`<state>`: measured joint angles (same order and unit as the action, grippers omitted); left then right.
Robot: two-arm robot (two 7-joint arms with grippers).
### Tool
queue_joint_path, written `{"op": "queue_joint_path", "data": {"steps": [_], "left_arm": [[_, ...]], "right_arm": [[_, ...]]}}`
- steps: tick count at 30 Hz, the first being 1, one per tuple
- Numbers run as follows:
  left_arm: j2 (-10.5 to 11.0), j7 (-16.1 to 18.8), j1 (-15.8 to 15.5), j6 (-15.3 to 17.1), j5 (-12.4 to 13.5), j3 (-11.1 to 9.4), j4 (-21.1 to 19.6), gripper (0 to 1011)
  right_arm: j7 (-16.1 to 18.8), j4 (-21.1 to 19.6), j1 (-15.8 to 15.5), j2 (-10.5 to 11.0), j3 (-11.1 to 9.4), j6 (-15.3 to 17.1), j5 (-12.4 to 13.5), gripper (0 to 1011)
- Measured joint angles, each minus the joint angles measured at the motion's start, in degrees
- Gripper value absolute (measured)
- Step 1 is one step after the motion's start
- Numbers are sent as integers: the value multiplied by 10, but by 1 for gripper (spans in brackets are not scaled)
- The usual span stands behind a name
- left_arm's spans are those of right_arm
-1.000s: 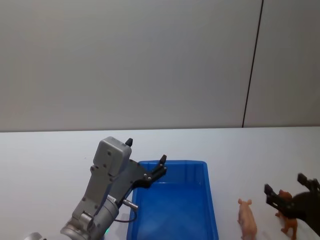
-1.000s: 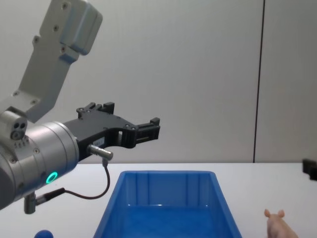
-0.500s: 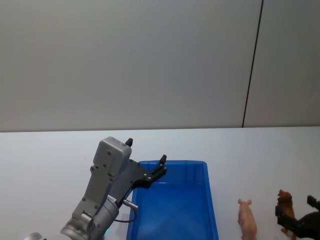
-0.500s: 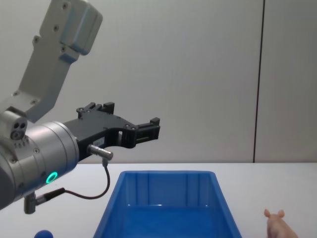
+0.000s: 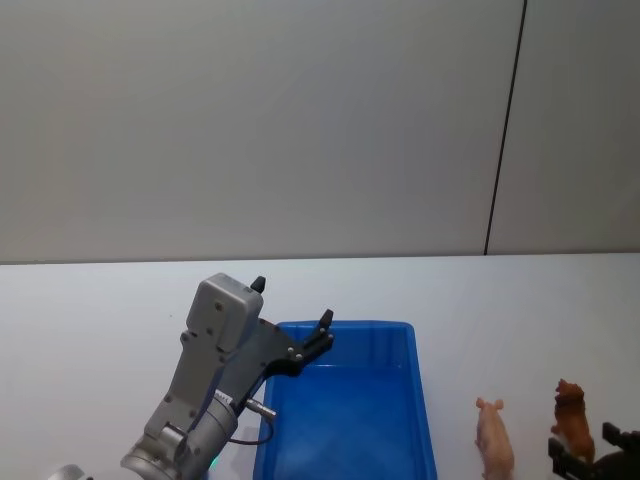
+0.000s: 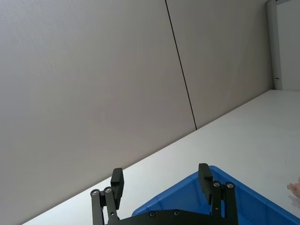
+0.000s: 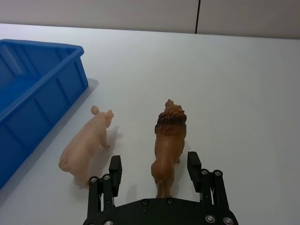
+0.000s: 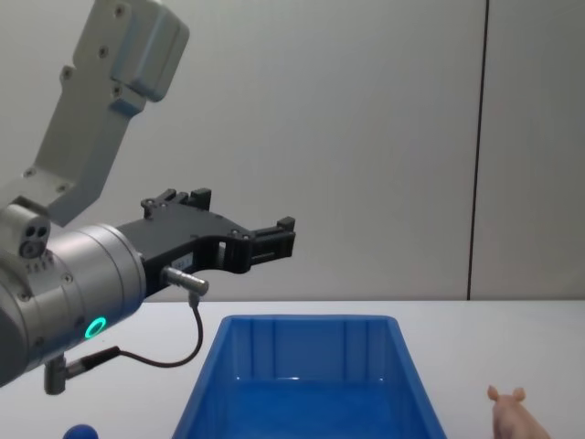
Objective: Pick up the two dolls from the table and place them into the box.
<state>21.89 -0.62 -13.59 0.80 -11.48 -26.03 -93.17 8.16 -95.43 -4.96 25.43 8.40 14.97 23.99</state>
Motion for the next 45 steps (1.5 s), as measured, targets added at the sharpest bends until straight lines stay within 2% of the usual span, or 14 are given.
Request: {"op": "queue_joint_path", "data": {"steps": [9, 10, 13, 14, 17, 19, 21, 34, 45], "left_arm": [[0, 0, 0, 0, 0, 0, 0, 1003], [0, 0, 0, 0, 0, 0, 0, 1003], [0, 0, 0, 0, 0, 0, 0, 1003], [0, 0, 0, 0, 0, 0, 0, 1003], [0, 0, 0, 0, 0, 0, 0, 1003], [0, 0, 0, 0, 0, 0, 0, 1003], [0, 0, 0, 0, 0, 0, 0, 1003], [0, 0, 0, 0, 0, 0, 0, 1003], [0, 0, 0, 0, 0, 0, 0, 1003]], "right_arm": [[-7, 8, 3, -6, 4, 13, 0, 646], [-9, 9, 3, -7, 4, 14, 0, 588], [-13, 10, 3, -8, 4, 15, -1, 529], [-15, 10, 4, -8, 4, 15, -1, 471], [-19, 10, 4, -9, 3, 15, -2, 413], [-21, 10, 4, -9, 3, 15, -3, 307], [-23, 10, 4, -10, 3, 13, -4, 268], [-19, -8, 16, -14, 3, -17, -23, 264], [39, -27, 57, -29, 13, -22, -39, 264]]}}
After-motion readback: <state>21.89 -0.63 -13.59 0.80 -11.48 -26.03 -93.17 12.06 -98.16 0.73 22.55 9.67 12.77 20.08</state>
